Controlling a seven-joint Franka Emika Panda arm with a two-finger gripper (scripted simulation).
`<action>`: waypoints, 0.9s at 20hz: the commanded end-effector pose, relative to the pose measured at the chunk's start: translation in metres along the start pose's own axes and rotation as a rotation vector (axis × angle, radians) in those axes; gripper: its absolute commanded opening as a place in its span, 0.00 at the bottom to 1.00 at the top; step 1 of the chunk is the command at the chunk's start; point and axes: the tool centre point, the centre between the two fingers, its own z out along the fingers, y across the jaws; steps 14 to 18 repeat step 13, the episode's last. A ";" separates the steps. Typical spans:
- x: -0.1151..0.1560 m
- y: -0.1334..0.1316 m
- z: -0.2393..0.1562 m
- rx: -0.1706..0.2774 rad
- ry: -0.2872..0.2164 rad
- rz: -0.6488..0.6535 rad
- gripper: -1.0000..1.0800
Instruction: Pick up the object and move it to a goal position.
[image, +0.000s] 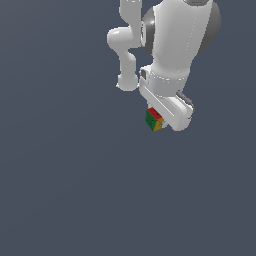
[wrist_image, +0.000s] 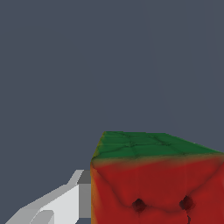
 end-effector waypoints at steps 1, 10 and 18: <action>-0.003 -0.006 -0.015 0.001 -0.001 0.000 0.00; -0.008 -0.017 -0.039 0.001 -0.001 -0.001 0.00; -0.008 -0.018 -0.039 0.001 -0.002 -0.001 0.00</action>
